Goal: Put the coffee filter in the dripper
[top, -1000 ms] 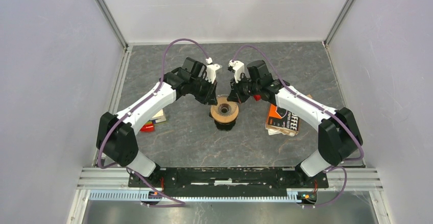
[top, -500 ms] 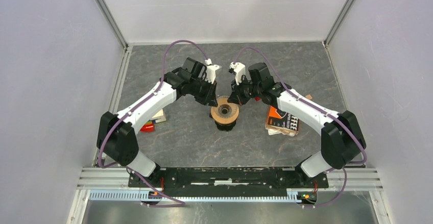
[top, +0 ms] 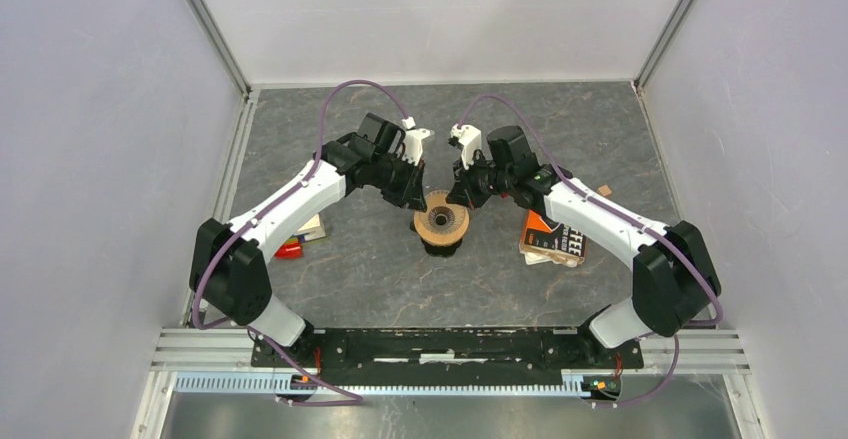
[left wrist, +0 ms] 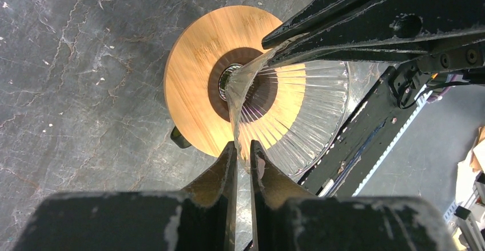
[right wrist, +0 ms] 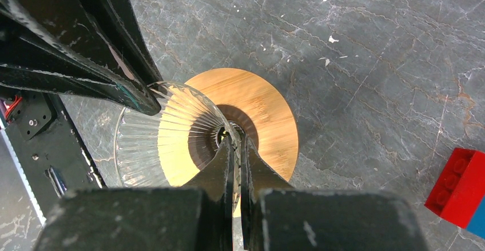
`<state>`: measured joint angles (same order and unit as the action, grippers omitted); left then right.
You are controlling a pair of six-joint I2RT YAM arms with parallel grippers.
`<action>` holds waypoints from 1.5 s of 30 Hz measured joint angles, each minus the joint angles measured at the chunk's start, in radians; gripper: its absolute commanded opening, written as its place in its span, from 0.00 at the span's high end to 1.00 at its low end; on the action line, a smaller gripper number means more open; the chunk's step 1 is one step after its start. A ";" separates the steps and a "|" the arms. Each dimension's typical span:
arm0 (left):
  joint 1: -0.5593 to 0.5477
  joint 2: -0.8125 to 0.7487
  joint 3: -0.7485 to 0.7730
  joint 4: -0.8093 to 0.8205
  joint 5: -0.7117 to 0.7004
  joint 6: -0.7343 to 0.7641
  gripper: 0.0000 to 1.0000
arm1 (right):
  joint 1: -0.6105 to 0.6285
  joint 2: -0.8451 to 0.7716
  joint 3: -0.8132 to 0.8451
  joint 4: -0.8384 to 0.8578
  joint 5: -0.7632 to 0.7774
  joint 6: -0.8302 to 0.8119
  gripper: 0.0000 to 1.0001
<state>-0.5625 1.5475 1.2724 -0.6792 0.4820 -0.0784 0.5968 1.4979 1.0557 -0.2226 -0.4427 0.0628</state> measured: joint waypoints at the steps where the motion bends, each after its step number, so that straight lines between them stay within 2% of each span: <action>1: 0.000 0.000 0.000 0.000 -0.001 0.000 0.98 | 0.000 0.000 0.000 0.000 0.000 0.000 1.00; 45: 0.006 0.055 0.015 -0.002 -0.017 -0.029 0.98 | 0.005 0.008 -0.046 0.104 0.019 0.005 1.00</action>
<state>-0.5568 1.6024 1.2873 -0.6807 0.4648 -0.1070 0.6022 1.5059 1.0096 -0.1188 -0.4232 0.0673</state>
